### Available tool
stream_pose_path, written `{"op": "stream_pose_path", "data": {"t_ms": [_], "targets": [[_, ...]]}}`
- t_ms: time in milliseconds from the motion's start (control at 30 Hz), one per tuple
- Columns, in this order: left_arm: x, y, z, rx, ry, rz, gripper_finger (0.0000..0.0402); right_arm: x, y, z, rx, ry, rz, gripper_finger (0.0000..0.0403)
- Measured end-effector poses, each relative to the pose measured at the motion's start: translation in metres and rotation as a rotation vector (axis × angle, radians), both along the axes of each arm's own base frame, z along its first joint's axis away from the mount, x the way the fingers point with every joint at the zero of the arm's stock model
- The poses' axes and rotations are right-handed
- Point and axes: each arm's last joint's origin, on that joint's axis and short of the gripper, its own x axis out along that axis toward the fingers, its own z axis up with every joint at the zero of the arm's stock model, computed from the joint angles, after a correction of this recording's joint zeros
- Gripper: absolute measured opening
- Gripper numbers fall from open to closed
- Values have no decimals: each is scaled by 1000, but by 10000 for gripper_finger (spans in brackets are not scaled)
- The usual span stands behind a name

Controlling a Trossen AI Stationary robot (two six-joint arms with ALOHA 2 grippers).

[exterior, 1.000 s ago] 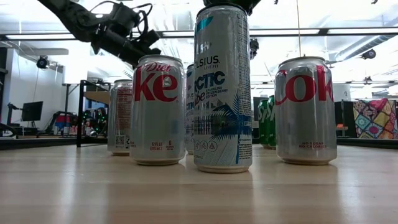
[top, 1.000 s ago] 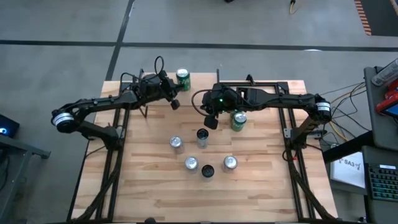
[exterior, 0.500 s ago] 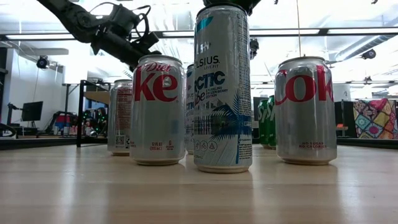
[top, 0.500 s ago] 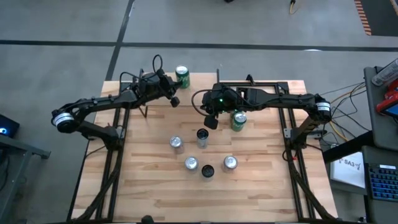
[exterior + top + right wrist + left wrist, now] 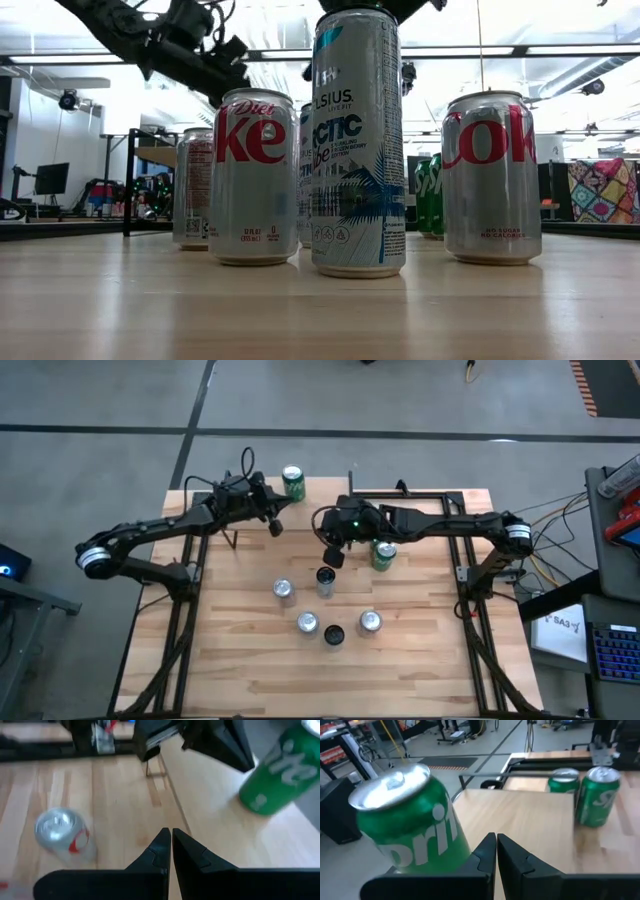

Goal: Place canned beverage on shelf
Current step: Put the bottom green soda can on the shelf

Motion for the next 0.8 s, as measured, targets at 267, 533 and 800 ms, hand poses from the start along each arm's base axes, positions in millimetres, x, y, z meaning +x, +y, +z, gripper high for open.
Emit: {"op": "stream_pose_path", "data": {"t_ms": [267, 533, 800], "targets": [[-30, -26, 34, -8, -152, -123, 0, 2, -24, -6, -61, -215, -52, 9], [-61, -48, 40, -37, -297, -141, 0, 17, -61, -16, -79, -295, -110, 9], [-77, -59, 35, -2, -384, -162, 0, 41, -88, -34, -75, -281, -154, 9]]}}
